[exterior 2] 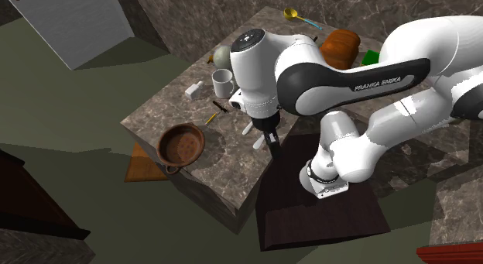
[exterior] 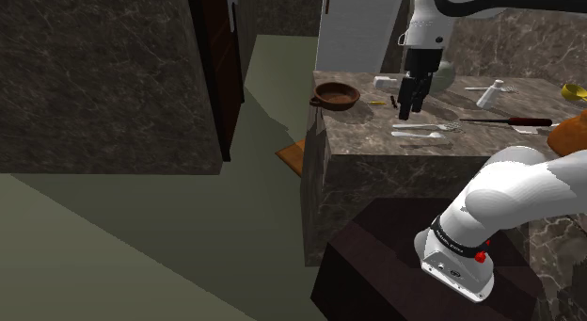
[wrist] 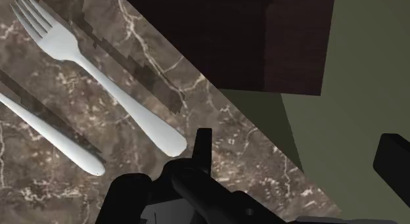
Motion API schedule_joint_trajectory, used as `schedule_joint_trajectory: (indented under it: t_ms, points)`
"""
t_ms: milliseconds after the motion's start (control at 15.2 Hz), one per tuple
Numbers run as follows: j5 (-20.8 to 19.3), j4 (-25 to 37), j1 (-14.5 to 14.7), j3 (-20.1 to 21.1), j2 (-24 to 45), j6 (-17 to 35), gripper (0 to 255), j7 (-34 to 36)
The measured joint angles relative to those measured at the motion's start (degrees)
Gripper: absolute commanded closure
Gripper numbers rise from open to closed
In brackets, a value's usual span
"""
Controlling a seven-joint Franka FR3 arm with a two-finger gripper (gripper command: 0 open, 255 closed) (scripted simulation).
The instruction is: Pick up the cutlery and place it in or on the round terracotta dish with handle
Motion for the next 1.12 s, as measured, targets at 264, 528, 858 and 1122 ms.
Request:
schedule_joint_trajectory:
  t_ms: [264,528,858,1122]
  points:
    - [-2.9,-1.7,-0.1,-3.0,-1.1,0.4,0,-5.6]
    - [-8.8,-4.8,-0.3,-8.9,-2.2,2.4,0,-16.3]
    - [-16.4,-6.9,-0.5,-16.9,-1.6,5.8,0,-30.0]
    - [-20.5,-7.5,-0.5,-21.7,0.2,8.9,0,-37.7]
